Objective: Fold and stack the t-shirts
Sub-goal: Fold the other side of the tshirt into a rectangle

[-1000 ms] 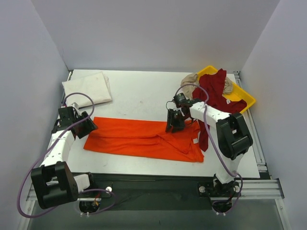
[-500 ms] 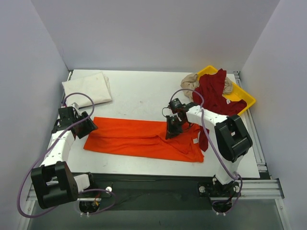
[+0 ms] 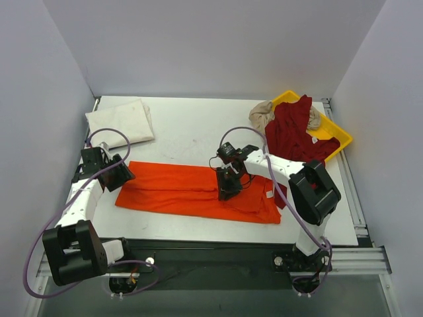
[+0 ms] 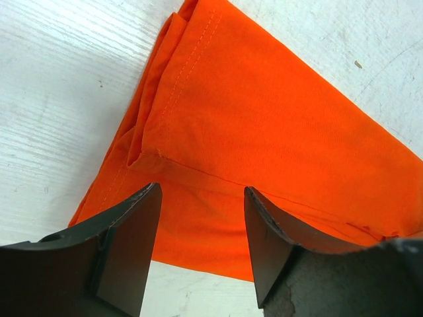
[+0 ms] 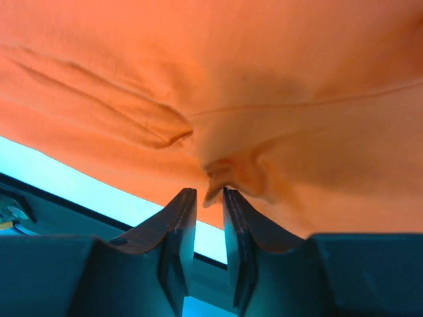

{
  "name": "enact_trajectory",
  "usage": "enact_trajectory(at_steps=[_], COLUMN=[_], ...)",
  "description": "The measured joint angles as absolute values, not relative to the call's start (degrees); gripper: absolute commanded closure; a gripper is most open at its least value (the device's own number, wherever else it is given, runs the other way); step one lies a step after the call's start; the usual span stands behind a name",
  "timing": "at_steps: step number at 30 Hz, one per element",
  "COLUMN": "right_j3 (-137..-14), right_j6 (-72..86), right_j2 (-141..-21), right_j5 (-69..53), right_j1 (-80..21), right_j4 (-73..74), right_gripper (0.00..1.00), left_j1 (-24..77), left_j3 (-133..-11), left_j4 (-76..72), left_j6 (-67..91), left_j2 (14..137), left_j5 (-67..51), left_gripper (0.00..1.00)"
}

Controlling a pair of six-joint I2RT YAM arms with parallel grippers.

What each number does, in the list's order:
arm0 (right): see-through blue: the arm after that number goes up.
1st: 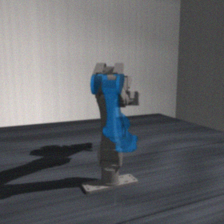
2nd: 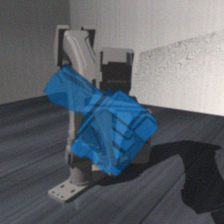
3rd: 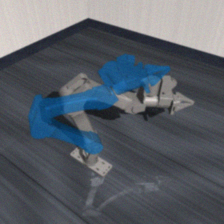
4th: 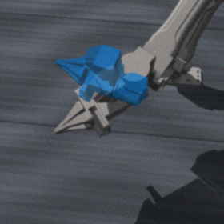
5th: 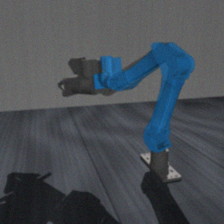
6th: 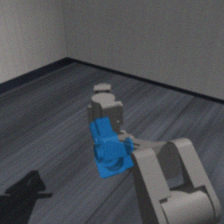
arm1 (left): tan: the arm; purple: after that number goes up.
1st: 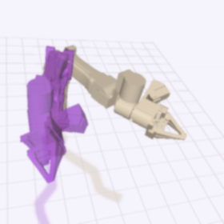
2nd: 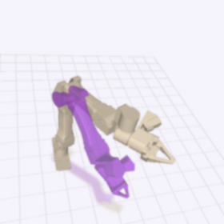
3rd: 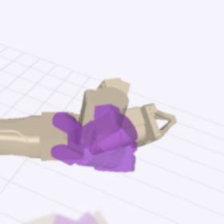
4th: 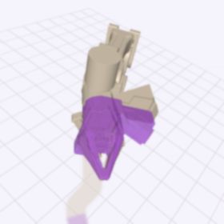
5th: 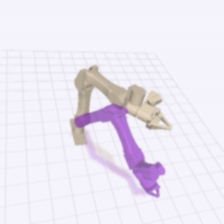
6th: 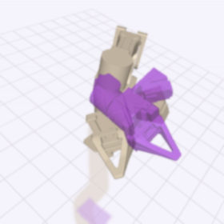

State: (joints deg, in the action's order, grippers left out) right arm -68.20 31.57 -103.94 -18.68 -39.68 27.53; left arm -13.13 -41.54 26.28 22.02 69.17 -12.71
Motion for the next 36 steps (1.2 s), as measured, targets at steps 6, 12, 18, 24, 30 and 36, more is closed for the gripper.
enact_trajectory(at_steps=[6, 12, 18, 24, 30, 36], right_j3=[-68.8, -68.8, -69.5, -71.9, -76.1, -75.8], right_j6=[31.5, 31.4, 29.7, 24.7, 21.5, 20.9], right_j2=[-103.9, -102.1, -95.5, -94.3, -98.3, -103.9], right_j5=[-18.9, -18.2, -16.5, -12.8, -9.6, -8.7], right_j1=[-41.0, -40.2, -32.0, -21.2, -15.3, -13.0], right_j4=[28.8, 30.4, 31.2, 31.2, 31.7, 31.5], right_gripper=[0.56, 0.50, 0.45, 0.39, 0.41, 0.51], left_j1=[-13.1, -12.3, -5.8, -0.8, -1.8, -2.7], left_j3=[-41.5, -41.5, -43.4, -48.9, -49.6, -48.6], left_j4=[26.3, 26.3, 25.8, 19.0, 11.8, 8.3], left_j6=[22.0, 21.8, 23.4, 27.3, 31.2, 33.5], left_j2=[69.3, 69.2, 70.0, 77.4, 87.8, 93.1], left_j5=[-12.7, -11.9, -10.2, -10.7, -11.7, -12.4], left_gripper=[0.37, 0.37, 0.37, 0.37, 0.37, 0.37])
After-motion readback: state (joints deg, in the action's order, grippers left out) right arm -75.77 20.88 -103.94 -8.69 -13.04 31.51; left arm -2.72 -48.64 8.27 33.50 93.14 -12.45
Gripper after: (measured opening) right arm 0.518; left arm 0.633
